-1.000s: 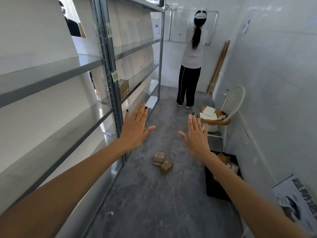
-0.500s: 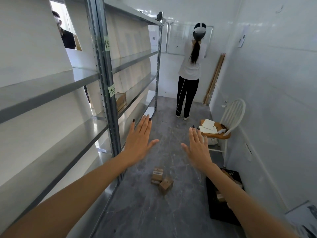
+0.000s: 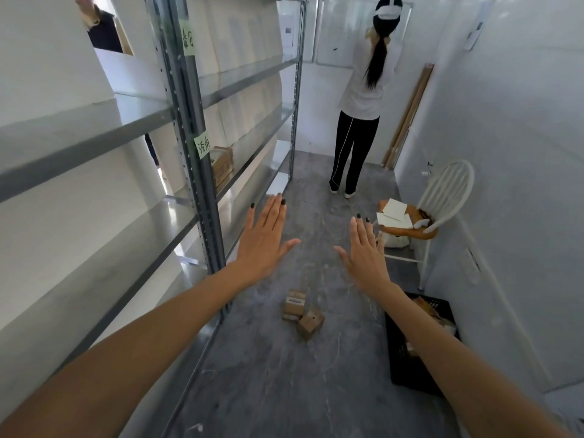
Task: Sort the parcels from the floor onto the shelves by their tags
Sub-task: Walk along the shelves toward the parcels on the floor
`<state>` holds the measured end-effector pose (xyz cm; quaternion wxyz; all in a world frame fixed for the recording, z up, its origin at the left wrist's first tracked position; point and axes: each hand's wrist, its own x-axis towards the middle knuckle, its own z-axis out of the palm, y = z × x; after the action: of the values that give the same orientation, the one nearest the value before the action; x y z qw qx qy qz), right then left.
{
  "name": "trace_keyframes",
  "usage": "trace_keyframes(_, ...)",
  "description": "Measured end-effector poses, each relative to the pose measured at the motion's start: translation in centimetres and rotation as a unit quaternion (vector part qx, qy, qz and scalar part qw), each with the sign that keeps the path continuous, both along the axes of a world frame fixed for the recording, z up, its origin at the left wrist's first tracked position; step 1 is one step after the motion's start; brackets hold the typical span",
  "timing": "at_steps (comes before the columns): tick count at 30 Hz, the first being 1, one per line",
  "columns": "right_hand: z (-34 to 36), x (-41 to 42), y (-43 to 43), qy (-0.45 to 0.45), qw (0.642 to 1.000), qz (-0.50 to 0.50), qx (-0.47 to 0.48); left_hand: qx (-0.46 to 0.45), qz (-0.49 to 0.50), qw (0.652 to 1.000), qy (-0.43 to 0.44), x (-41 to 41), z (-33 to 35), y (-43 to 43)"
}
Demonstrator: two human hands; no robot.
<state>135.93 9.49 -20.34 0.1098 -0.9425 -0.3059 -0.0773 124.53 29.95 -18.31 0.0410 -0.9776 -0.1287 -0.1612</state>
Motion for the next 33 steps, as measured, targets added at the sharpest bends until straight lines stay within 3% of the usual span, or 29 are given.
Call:
trace_keyframes(19,-5.8,16.8,2.5,0.074,0.996,0.042,-0.028,-0.025,0.049,0.998,0.039,15.1,-4.1,4.0)
trace_keyframes(33,-9.4,24.1,6.6,0.134,0.99,0.017,-0.043,-0.066,0.034,0.995,0.061,23.0,-7.4,7.6)
